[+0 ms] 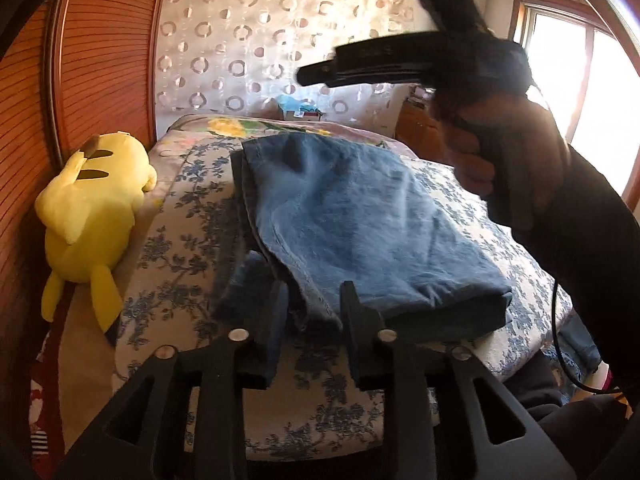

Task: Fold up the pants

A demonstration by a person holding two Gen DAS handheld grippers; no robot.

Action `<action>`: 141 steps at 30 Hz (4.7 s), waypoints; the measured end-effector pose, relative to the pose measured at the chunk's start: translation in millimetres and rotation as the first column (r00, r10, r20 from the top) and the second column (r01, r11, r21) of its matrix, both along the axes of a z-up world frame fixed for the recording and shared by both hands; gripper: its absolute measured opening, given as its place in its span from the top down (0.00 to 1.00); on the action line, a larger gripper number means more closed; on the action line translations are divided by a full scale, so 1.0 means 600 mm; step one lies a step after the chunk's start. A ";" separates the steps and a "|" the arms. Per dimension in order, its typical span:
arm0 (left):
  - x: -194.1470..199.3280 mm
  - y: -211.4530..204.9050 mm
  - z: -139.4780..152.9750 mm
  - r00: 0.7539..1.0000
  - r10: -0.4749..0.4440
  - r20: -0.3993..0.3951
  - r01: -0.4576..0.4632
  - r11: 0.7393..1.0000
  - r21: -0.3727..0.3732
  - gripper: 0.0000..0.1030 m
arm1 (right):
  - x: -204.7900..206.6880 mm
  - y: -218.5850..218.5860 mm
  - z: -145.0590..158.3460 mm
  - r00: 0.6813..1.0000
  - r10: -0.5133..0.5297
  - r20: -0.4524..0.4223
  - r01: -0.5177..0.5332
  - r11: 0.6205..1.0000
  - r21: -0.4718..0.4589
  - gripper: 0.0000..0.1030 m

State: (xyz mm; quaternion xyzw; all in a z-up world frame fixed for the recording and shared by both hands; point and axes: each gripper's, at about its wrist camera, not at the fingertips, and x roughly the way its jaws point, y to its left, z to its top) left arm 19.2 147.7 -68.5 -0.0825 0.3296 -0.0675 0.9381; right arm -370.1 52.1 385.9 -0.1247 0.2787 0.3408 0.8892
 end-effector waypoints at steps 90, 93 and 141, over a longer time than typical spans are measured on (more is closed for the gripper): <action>0.067 -0.132 -0.086 0.994 -0.058 -0.097 0.075 0.979 0.188 0.22 | -0.259 -0.252 -0.186 0.948 -0.211 -0.237 0.226 0.973 0.041 0.75; 0.065 -0.132 -0.086 0.994 -0.057 -0.095 0.074 0.979 0.188 0.21 | -0.258 -0.257 -0.168 0.954 -0.192 -0.229 0.213 0.975 0.071 0.84; -0.011 0.065 -0.012 0.975 0.220 -0.013 -0.218 0.970 0.106 0.21 | -0.178 -0.023 -0.078 0.984 0.175 -0.014 -0.172 0.978 0.114 0.93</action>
